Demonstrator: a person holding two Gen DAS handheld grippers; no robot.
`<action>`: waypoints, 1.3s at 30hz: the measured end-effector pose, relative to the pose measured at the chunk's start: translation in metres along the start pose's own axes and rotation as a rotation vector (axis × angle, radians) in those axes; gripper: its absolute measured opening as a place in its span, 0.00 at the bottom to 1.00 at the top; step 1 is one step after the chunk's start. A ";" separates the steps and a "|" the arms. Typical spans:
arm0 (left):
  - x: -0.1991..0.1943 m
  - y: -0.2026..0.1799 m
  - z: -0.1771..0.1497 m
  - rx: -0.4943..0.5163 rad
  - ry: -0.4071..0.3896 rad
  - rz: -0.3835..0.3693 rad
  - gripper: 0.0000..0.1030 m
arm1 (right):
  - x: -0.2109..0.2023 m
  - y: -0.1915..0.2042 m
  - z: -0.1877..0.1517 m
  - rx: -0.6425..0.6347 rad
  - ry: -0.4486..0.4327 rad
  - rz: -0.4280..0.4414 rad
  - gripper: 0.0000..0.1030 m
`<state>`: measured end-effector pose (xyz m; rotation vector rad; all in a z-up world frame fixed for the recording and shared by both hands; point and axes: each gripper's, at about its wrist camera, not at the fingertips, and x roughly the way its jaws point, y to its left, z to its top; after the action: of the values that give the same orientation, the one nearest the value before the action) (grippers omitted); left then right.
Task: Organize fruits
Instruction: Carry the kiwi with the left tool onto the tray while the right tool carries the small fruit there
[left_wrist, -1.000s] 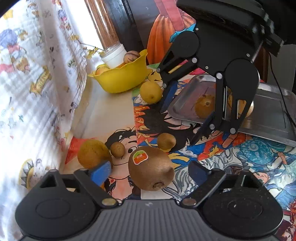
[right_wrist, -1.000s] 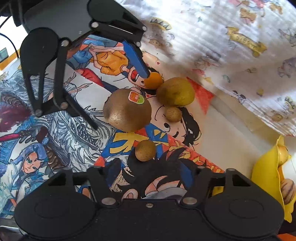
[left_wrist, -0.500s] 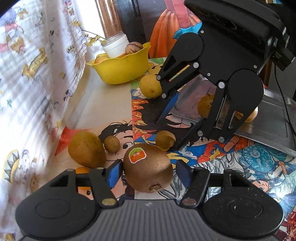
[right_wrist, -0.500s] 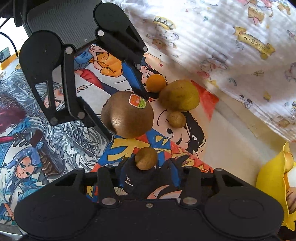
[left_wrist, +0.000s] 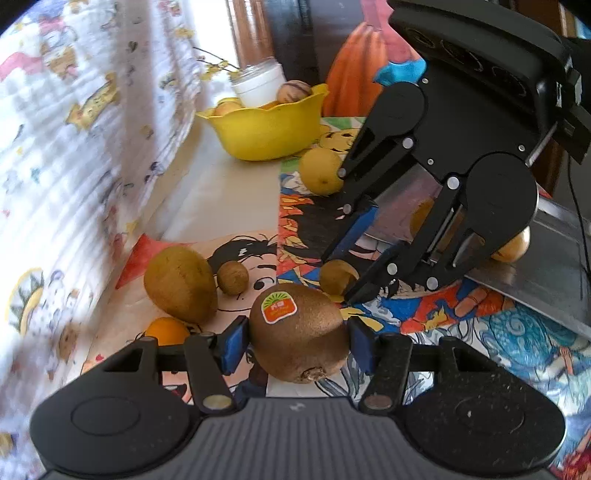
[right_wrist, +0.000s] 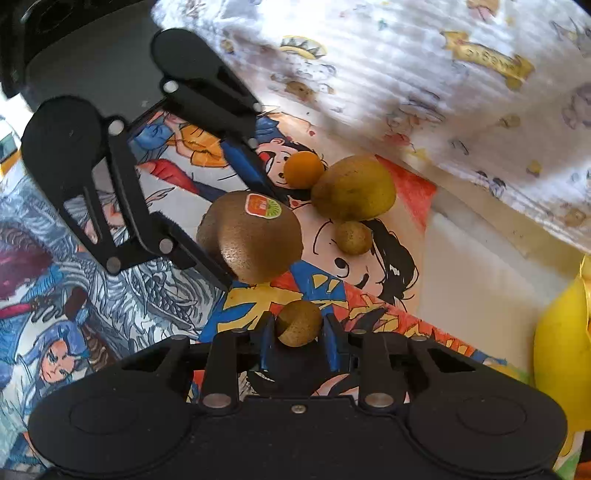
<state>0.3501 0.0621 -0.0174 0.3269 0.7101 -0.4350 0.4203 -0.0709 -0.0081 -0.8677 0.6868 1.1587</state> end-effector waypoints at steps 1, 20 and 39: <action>-0.001 -0.001 -0.001 -0.012 -0.004 0.010 0.60 | 0.000 0.000 -0.001 0.016 -0.004 -0.001 0.29; -0.030 0.002 -0.016 -0.502 -0.025 0.143 0.59 | -0.056 0.023 -0.025 0.296 -0.179 -0.119 0.29; -0.072 -0.104 0.032 -0.461 -0.134 -0.004 0.59 | -0.186 0.064 -0.121 0.636 -0.299 -0.404 0.29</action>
<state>0.2684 -0.0222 0.0399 -0.1369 0.6584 -0.2832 0.3051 -0.2553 0.0713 -0.2620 0.5489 0.6231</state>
